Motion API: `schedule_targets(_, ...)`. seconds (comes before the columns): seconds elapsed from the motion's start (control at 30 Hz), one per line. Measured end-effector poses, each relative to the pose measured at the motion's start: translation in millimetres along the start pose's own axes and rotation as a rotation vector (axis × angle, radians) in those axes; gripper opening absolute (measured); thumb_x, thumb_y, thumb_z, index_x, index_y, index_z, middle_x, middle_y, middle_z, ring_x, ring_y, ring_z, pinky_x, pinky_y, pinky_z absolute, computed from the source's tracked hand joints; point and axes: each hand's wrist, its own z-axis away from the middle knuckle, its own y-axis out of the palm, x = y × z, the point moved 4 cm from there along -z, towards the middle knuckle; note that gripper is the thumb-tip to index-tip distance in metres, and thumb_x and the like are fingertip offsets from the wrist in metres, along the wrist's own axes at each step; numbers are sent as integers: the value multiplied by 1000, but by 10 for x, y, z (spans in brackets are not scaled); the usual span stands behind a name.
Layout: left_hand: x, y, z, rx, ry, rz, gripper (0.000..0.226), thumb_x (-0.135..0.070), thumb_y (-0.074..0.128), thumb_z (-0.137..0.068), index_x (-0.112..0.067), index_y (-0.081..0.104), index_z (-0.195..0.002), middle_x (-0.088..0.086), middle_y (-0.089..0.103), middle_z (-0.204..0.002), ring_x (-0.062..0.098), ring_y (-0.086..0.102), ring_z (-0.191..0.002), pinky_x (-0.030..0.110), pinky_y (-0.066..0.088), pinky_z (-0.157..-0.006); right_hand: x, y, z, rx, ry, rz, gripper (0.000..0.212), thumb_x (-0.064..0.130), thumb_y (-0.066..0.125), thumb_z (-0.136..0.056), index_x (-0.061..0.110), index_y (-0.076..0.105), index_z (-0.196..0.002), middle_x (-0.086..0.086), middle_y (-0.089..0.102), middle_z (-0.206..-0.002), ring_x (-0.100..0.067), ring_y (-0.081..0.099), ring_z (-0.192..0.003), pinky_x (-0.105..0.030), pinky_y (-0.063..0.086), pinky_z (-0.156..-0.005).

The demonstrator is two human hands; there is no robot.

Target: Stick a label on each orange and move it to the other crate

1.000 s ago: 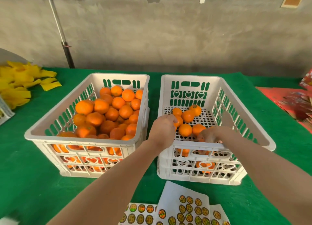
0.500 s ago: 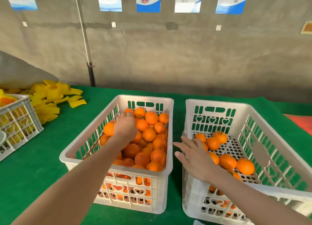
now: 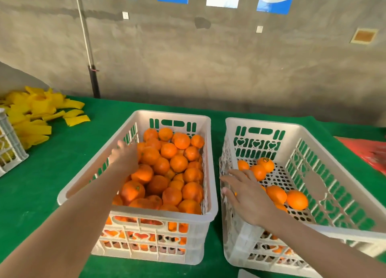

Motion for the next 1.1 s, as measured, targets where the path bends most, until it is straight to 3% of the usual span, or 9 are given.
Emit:
schedule_targets(0.13, -82, -316, 130, -102, -34, 510, 67, -11, 67, -77, -16, 34, -135, 21, 32, -133, 42, 52, -109, 47, 50, -91, 59, -122, 26, -128, -31, -81, 35, 24, 45, -98, 11, 53, -129, -10, 50, -132, -28, 42, -121, -34, 32, -103)
schedule_targets(0.27, -434, -847, 726, -286, 156, 1066, 64, -24, 82, -68, -19, 50, -123, 3, 52, -110, 18, 52, -95, 31, 43, -78, 186, -346, 251, -408, -141, -189, 20, 6, 52, -91, 1, 64, -106, -13, 64, -104, -28, 57, -97, -33, 43, -86)
schedule_targets(0.43, -870, -1116, 1842, 213, 436, 1756, 48, -30, 71, -68, -24, 57, -113, 14, 63, -101, 20, 66, -68, 23, 52, -54, 179, -45, 1011, -331, -178, -428, 17, 12, 44, -94, 10, 59, -102, -6, 62, -89, -13, 50, -84, -19, 34, -75)
schedule_targets(0.53, -1061, -925, 2391, 512, 483, 1854, 41, -36, 70, -63, -35, 68, -104, 8, 67, -98, 25, 63, -72, 32, 51, -59, 27, 437, 1406, 59, -132, -430, 29, -3, 44, -90, 3, 63, -111, -13, 63, -105, -20, 56, -97, -23, 40, -83)
schedule_targets(0.63, -1271, -530, 2828, 750, 344, 1854, 35, -29, 67, -70, -24, 64, -104, 12, 65, -90, 20, 58, -60, 27, 45, -54, -16, 861, 1560, 429, -92, -324, 61, -13, 39, -86, 12, 41, -141, -5, 32, -149, -19, 34, -135, -26, 28, -110)
schedule_targets(0.7, -1362, -269, 3054, 879, 225, 1878, 38, -23, 62, -72, -14, 58, -109, 13, 61, -88, 19, 56, -58, 25, 47, -53, 41, 1000, 1541, 522, -123, -274, 71, -12, 40, -84, 19, 32, -147, -3, 14, -157, -20, 22, -141, -30, 25, -113)
schedule_targets(0.83, -1384, 110, 3301, 952, 131, 1854, 46, 1, 65, -65, -4, 55, -110, 7, 61, -70, 15, 58, -57, 22, 52, -57, 98, 1158, 1492, 654, -164, -106, 57, 0, 44, -87, 21, 42, -140, -7, 25, -151, -32, 29, -133, -42, 33, -107)
schedule_targets(0.97, -1295, 421, 3357, 871, -35, 1780, 52, -13, 73, -63, -8, 57, -113, 11, 69, -82, 19, 61, -58, 24, 50, -52, 6, 1132, 1503, 669, -141, -72, 29, 6, 47, -90, 11, 57, -118, -11, 38, -139, -29, 34, -127, -38, 35, -98)
schedule_targets(1.1, -1223, 773, 3363, 807, -163, 1628, 68, -29, 78, -57, -16, 56, -120, 7, 69, -108, 23, 65, -98, 32, 51, -78, -130, 1035, 1535, 647, -160, -95, 18, 3, 49, -87, 5, 61, -101, -9, 55, -113, -25, 49, -105, -39, 45, -88)
